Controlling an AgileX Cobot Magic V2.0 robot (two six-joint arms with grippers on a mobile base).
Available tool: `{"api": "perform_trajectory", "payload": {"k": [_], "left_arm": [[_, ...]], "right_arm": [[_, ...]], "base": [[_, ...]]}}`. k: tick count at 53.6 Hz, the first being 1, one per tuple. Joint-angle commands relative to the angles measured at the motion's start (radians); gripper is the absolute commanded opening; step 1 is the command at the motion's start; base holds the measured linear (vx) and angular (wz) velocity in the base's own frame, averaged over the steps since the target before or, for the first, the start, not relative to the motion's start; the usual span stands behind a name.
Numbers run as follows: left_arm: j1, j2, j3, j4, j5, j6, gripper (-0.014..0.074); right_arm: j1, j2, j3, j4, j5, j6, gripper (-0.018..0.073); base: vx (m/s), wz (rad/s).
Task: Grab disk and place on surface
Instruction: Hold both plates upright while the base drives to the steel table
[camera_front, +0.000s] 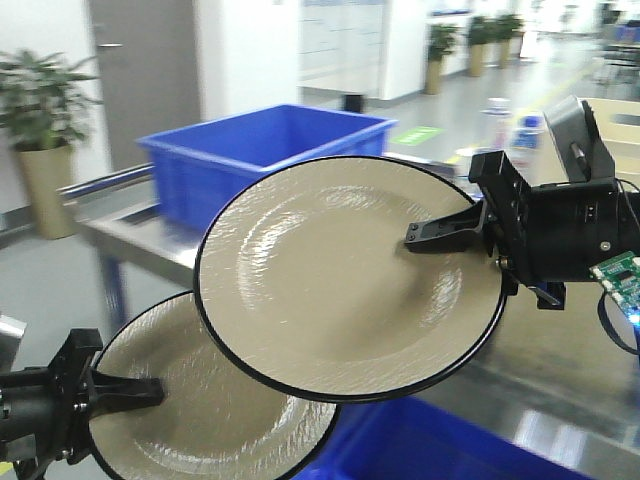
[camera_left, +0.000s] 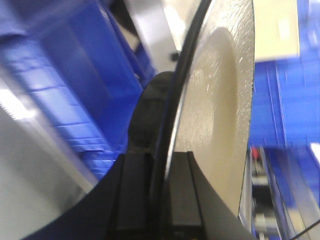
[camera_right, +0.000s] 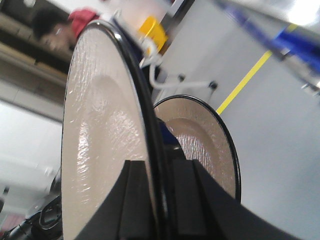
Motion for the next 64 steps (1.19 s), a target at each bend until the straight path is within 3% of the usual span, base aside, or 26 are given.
{"api": "perform_trajectory", "payload": {"k": [1,28,64], "left_arm": [[-0.001,-0.037,-0.029,-0.118,0.066,-0.012,-0.0001],[-0.001,-0.037,-0.029,-0.118,0.065,-0.012,-0.0001],[-0.001,-0.037,-0.029,-0.118,0.065,-0.011,0.0000]], "right_arm": [[-0.004,-0.037,-0.039,0.120,-0.039,0.006,-0.0008],[-0.004,-0.037,-0.039,0.120,-0.038,0.006,-0.0008],[-0.004,-0.037,-0.039,0.120,-0.038,0.006,-0.0008]], "base": [[0.31,-0.86],[0.27,-0.65],[0.22,-0.34]]}}
